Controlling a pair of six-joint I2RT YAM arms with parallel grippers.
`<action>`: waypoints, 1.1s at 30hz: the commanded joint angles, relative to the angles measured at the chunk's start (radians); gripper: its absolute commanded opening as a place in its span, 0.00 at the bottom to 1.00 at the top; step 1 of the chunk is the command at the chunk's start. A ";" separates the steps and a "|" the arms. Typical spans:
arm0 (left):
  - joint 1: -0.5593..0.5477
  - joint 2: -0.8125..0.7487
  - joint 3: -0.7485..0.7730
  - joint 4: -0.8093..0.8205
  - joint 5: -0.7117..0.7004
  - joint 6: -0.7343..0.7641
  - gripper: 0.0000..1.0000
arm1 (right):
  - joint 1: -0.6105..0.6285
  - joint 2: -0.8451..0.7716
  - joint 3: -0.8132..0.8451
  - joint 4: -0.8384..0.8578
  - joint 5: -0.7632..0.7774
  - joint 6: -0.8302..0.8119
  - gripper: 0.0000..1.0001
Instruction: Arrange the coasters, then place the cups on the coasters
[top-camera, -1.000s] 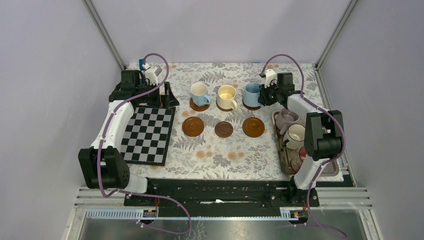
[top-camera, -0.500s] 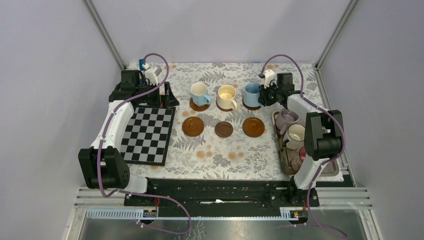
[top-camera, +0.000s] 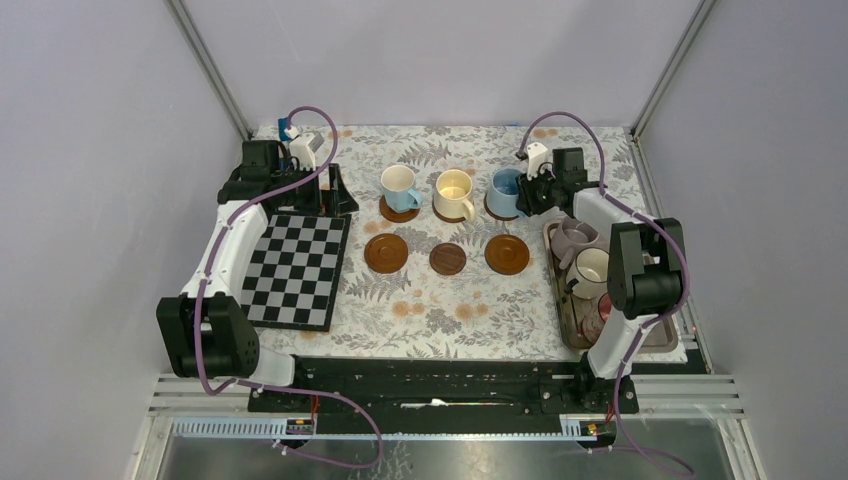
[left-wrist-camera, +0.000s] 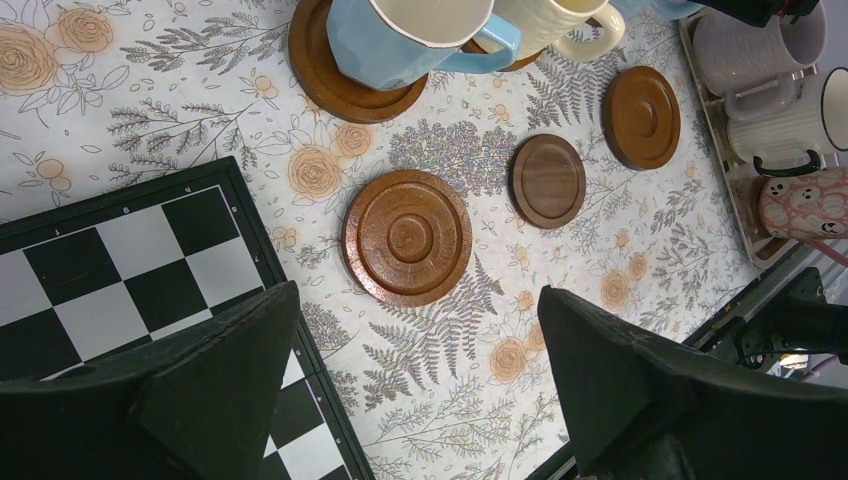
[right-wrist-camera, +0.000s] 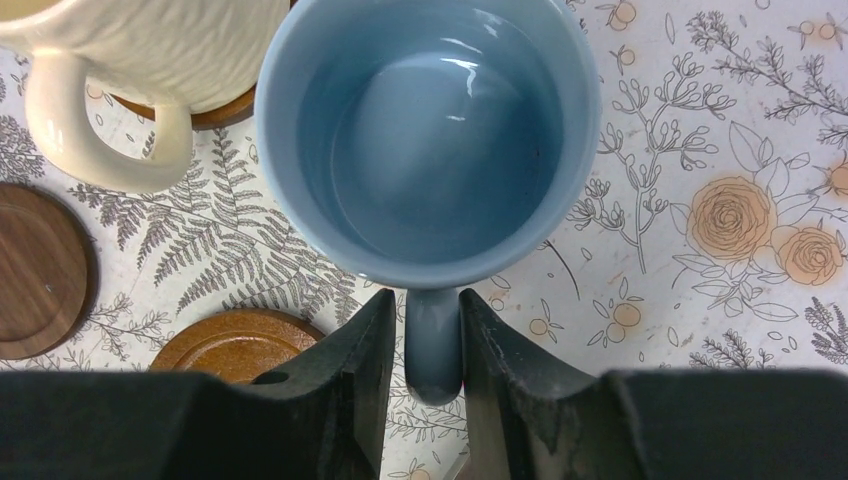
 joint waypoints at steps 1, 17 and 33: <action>0.001 -0.007 0.002 0.052 0.020 0.004 0.99 | 0.010 0.008 0.021 -0.003 0.014 -0.021 0.37; 0.001 -0.001 0.001 0.052 0.021 0.008 0.99 | 0.009 0.051 0.054 0.008 0.027 -0.011 0.37; 0.001 0.006 0.001 0.052 0.021 0.007 0.99 | 0.009 0.080 0.043 0.044 0.029 -0.008 0.42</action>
